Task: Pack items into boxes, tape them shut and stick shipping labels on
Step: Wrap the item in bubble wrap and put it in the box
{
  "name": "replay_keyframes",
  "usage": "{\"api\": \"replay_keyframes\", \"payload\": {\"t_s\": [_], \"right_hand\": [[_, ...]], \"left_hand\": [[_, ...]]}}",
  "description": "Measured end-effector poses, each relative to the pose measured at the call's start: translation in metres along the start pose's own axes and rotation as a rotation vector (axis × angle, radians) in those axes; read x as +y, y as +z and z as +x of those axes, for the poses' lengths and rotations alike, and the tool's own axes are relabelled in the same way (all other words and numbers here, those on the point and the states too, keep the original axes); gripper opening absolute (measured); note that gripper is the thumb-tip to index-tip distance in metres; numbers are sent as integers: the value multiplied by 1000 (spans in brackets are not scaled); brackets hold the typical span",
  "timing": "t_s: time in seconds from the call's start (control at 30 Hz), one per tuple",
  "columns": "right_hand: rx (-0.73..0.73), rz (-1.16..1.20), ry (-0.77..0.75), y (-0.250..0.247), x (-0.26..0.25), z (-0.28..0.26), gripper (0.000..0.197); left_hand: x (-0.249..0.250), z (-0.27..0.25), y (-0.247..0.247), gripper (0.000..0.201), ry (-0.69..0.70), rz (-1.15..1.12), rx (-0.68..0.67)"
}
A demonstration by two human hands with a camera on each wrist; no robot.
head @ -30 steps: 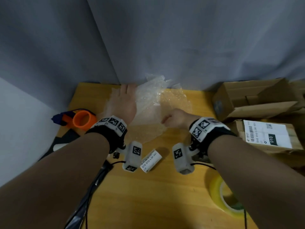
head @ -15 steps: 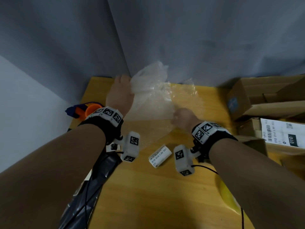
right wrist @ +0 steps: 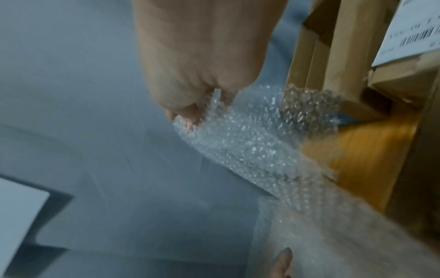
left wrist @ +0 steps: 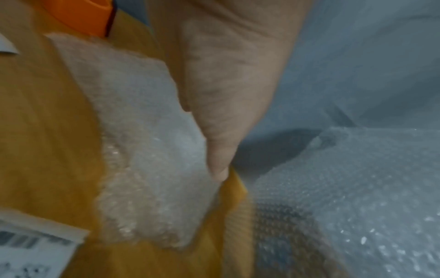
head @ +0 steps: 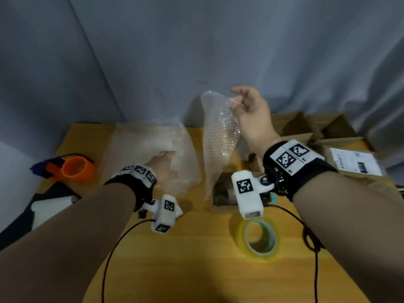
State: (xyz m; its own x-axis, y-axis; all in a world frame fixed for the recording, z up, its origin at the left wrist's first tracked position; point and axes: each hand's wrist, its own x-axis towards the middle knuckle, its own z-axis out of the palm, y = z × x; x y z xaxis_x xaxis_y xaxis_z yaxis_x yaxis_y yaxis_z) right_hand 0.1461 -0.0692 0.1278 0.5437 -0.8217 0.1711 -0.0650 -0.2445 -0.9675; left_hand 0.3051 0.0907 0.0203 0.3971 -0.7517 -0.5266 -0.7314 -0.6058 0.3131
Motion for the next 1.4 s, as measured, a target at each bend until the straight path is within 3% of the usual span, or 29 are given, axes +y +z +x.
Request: {"api": "replay_keyframes", "payload": {"t_s": [0.1,0.2,0.3,0.5,0.63,0.73,0.83,1.03,1.1,1.17,1.23,1.33,1.4], "right_hand": [[-64,87,24,-25,-22,-6,18],[-113,124,-19,-47,-41,-12,25],[-169,87,-111,-67,-58,-16,31],[-239,90,-243,-97,-82,-24,30],[-223,153,-262,-115,-87,-26,29],[-198,252,-221,-126,-85,-28,35],[-184,402,-127,-137,-81,-29,34],[-171,656,52,-148,-68,-31,31],[-182,700,93,-149,-63,-32,31],[-167,730,126,-148,-58,-33,30],[-108,650,171,-146,-49,-32,27],[56,116,182,-142,-30,-26,24],[61,-179,137,-138,-23,-27,30]], "left_hand": [[35,-11,-27,62,126,-228,262],[74,-31,-54,77,188,-569,438],[103,-50,-71,86,274,-833,499],[127,-78,-84,113,312,-880,496],[132,-84,-84,112,276,-998,517],[138,-87,-81,90,231,-1002,509],[151,-101,-78,82,246,-1028,485],[155,-92,-71,113,290,-1131,306],[164,-96,-67,90,321,-1086,275],[174,-97,-64,47,407,-1027,263],[176,-94,-60,30,410,-1071,315],[176,-93,-57,28,358,-1088,469],[176,-93,-57,31,330,-1014,563]]}}
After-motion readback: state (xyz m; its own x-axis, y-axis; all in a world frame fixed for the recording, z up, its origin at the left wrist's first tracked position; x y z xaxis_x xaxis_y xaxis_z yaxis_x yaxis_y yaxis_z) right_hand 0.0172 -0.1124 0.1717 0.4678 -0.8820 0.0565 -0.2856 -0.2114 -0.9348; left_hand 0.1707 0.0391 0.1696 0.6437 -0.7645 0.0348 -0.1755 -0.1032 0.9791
